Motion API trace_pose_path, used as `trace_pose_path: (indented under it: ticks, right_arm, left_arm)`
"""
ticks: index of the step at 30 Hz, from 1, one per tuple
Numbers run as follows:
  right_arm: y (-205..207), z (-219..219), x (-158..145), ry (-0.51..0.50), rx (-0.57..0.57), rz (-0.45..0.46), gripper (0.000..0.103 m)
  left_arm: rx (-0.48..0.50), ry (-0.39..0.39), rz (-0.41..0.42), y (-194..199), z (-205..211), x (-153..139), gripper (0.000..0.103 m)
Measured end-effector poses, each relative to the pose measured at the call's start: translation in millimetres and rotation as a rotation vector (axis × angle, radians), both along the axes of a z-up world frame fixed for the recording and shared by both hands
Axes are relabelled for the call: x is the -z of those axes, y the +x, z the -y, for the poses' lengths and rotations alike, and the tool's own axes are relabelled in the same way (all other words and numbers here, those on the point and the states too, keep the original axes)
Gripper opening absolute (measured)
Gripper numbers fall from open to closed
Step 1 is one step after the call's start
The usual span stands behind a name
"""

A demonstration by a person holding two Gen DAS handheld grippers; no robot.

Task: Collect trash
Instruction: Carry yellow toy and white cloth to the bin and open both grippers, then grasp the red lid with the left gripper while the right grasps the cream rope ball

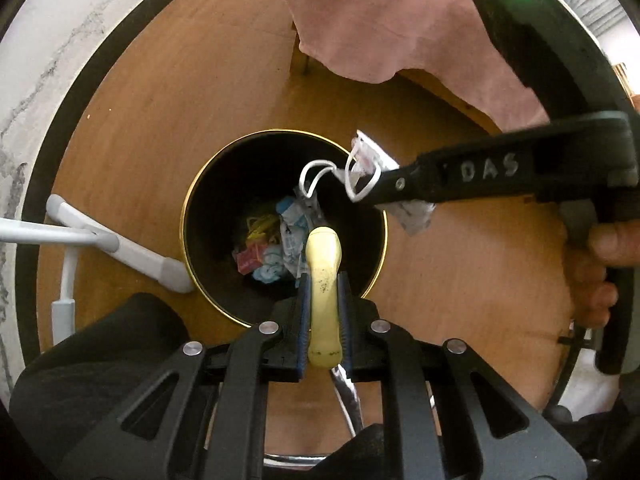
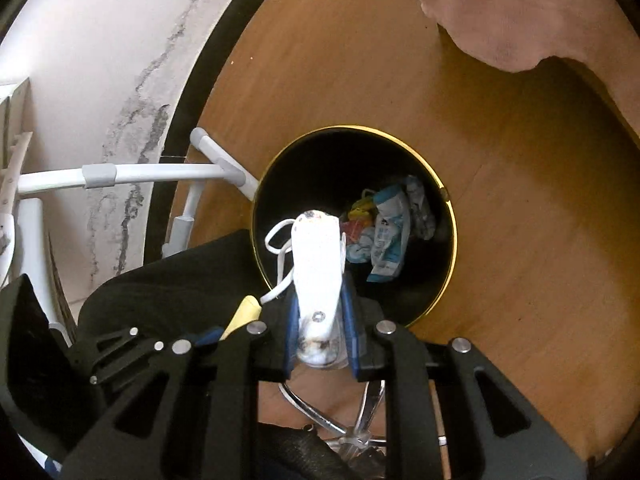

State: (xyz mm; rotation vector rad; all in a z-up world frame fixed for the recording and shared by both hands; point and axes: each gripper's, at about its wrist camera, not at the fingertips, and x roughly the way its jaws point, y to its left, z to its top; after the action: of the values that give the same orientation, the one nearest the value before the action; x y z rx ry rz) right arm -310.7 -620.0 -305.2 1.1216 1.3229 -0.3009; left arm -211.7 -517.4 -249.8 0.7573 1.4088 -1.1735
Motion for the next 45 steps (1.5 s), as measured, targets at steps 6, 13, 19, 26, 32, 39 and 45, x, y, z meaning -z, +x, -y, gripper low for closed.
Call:
trace_pose_path:
  ticks: [6,13,19,26,32,39,45]
  right_arm:
    - [-2,2,6,0.025,0.032,-0.010,0.048]
    - [-4,11,-5,-0.014,0.082,0.001,0.079]
    - [-11,29,-62,-0.337,0.092,-0.091,0.083]
    - [-42,26,-202,-1.031,0.280,-0.119,0.096]
    - [-23,-27,-284,-1.106,0.345,0.186,0.096]
    - [52,-113,-321,-1.141,0.089,0.352,0.096]
    - [102,-163,-350,-1.110,0.001,0.458,0.096]
  left_arm:
    - [-0.017,-0.007,-0.023,-4,-4,3,0.029]
    - [0.009,-0.063,0.043,-16,-6,-10,0.092]
    - [0.139,-0.207,0.145,-50,-17,-69,0.093]
    - [0.013,-0.568,0.363,-19,-87,-231,0.096]
    - [-0.477,-0.500,0.623,95,-211,-292,0.096]
    - [-0.954,-0.265,0.657,198,-333,-265,0.096]
    - [-0.925,-0.212,0.596,220,-335,-238,0.096]
